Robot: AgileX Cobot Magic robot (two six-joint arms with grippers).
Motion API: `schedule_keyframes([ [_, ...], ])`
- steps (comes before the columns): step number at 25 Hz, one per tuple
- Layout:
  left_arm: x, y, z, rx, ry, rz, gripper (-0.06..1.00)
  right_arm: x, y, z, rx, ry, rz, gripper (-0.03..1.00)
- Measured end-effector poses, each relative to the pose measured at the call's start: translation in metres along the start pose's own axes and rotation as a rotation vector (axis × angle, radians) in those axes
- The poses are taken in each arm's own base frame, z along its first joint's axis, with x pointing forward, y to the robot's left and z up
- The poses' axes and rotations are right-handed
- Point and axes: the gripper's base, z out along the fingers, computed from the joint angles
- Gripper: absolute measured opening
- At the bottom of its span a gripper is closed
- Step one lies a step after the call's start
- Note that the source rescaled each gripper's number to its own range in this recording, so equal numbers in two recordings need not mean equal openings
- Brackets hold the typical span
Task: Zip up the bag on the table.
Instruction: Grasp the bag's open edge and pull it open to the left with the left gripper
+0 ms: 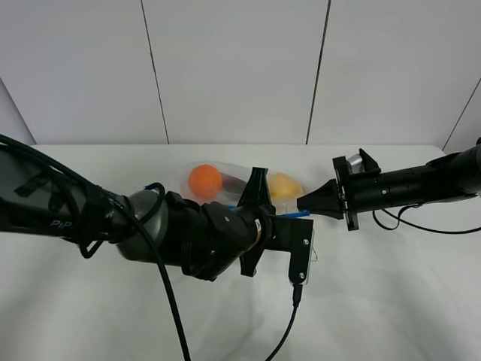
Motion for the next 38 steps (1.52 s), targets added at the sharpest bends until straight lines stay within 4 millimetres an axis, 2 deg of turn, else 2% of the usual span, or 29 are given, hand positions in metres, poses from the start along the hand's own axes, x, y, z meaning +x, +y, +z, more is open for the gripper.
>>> schedule_keyframes([
  [13,0.049,0.019,0.012,-0.013,0.101,-0.075,0.01,-0.002,0.000,0.000,0.000,-0.025,0.008,0.00],
  [24,0.111,0.035,0.018,-0.032,0.230,-0.162,0.01,-0.002,-0.001,0.000,0.006,-0.017,0.004,0.00],
  [27,0.123,0.037,0.018,-0.037,0.260,-0.182,0.01,-0.001,-0.001,0.000,0.010,-0.011,0.001,0.00],
  [33,0.134,0.038,0.018,-0.039,0.286,-0.188,0.01,-0.001,-0.001,0.000,0.011,-0.007,0.000,0.00],
  [38,0.149,0.026,0.017,-0.008,0.331,-0.190,0.00,0.000,-0.001,0.000,0.014,-0.001,-0.003,0.00],
])
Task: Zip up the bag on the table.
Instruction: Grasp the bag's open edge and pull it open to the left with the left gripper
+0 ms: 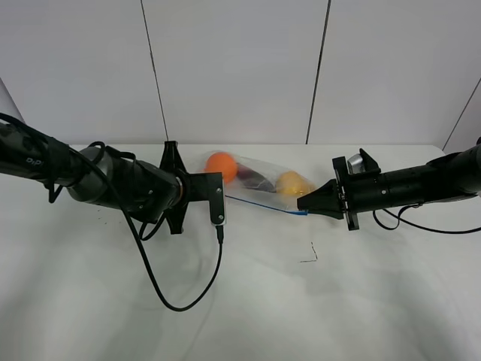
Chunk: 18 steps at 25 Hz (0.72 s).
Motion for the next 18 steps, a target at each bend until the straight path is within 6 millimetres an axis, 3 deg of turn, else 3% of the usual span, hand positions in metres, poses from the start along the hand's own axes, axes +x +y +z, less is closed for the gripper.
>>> schedule_keyframes([
  [18,0.028,0.003,0.007,0.000,0.079,-0.034,0.00,0.001,-0.001,0.000,0.009,0.014,-0.007,0.00],
])
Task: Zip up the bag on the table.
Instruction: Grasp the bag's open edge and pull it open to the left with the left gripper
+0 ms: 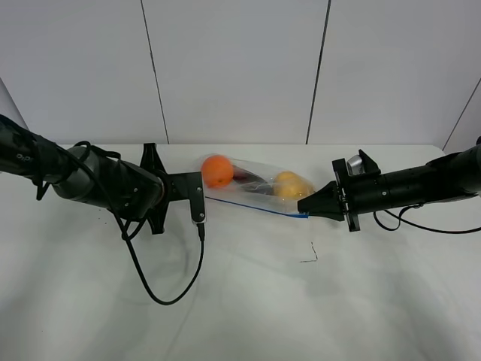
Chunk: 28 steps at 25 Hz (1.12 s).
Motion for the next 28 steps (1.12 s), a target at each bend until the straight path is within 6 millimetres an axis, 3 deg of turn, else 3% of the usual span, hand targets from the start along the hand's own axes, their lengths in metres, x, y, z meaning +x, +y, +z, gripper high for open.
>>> schedule_keyframes([
  [20,0.009,0.003,0.003,-0.004,0.024,-0.014,0.02,0.000,0.000,0.000,-0.004,0.005,-0.001,0.00],
  [22,0.011,0.004,0.003,-0.011,0.038,-0.020,0.10,0.001,0.000,0.000,0.001,0.011,-0.004,0.00],
  [28,0.019,0.007,0.004,-0.029,0.075,-0.146,0.72,0.002,-0.001,-0.001,0.008,0.019,-0.008,0.00],
])
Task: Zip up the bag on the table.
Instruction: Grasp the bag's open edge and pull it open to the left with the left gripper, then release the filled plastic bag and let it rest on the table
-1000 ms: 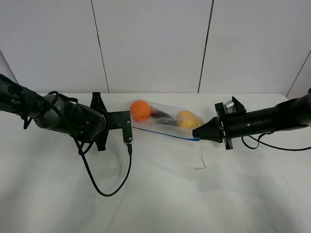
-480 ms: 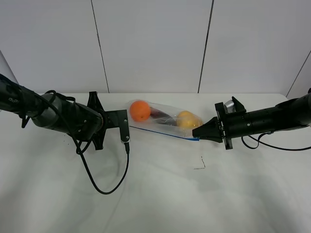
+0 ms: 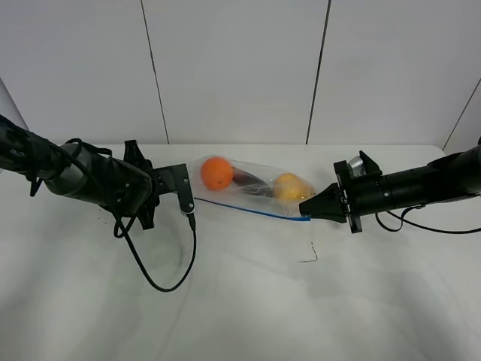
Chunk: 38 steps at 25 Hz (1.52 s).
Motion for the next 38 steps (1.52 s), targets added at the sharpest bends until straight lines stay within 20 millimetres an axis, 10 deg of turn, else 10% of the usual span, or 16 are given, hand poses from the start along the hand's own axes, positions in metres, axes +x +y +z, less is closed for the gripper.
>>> schedule_keyframes([
  [7,-0.005,0.020,-0.022,-0.026,-0.076,-0.133,0.87,0.000,0.000,0.000,0.000,0.000,0.000,0.00],
  [21,-0.009,0.127,-0.099,-0.112,-0.059,-0.581,0.88,0.000,0.000,0.000,0.000,0.000,0.000,0.00],
  [31,0.081,0.196,-0.155,-0.161,0.037,-0.958,0.88,0.000,0.000,0.000,-0.001,0.001,0.001,0.00],
  [38,0.128,0.200,-0.187,-0.154,0.153,-1.108,0.88,0.000,0.000,0.000,0.001,0.004,-0.001,0.00],
])
